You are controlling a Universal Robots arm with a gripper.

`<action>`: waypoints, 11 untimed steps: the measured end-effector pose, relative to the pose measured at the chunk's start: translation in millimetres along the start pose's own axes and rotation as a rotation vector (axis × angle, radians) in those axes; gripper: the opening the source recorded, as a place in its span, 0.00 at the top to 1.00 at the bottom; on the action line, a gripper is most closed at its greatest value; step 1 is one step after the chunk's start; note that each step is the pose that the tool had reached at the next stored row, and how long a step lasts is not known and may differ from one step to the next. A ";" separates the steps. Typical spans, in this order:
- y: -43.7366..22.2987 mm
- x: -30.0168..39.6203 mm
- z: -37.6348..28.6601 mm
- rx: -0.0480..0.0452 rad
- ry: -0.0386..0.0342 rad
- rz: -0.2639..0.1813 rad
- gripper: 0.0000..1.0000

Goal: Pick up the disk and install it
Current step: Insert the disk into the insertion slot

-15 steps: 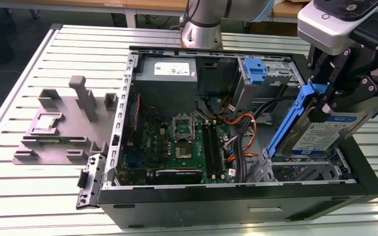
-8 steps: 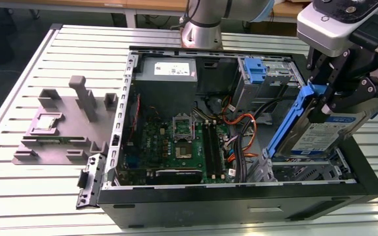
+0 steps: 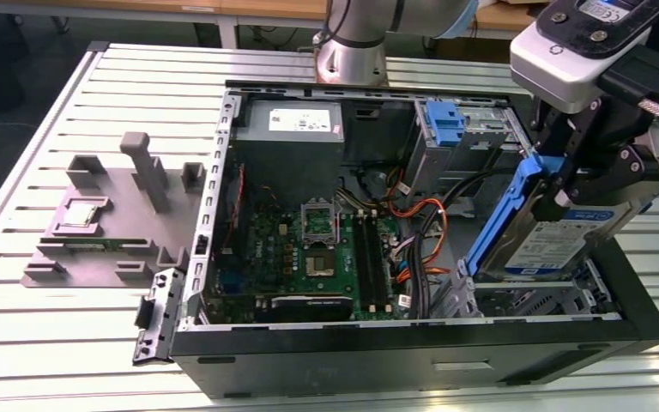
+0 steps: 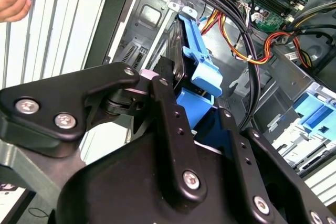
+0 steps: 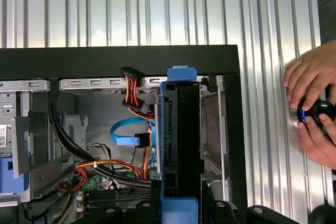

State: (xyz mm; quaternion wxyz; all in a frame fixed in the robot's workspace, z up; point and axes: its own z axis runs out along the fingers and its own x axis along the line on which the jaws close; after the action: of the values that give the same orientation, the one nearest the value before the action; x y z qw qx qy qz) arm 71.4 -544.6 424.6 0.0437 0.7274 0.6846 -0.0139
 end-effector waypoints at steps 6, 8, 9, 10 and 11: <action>-0.2 0.4 4.6 0.0000 -0.0001 0.000 0.63; -0.2 0.5 5.7 0.0000 -0.0001 0.000 0.63; -0.3 0.5 6.4 0.0000 0.0001 0.000 0.63; -0.4 0.8 10.0 0.0000 0.0000 0.000 0.63; -0.4 0.8 10.0 0.0000 -0.0001 0.000 0.63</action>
State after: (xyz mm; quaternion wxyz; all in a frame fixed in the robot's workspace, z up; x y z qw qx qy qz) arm 71.5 -544.7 414.6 0.0438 0.7274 0.6847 -0.0139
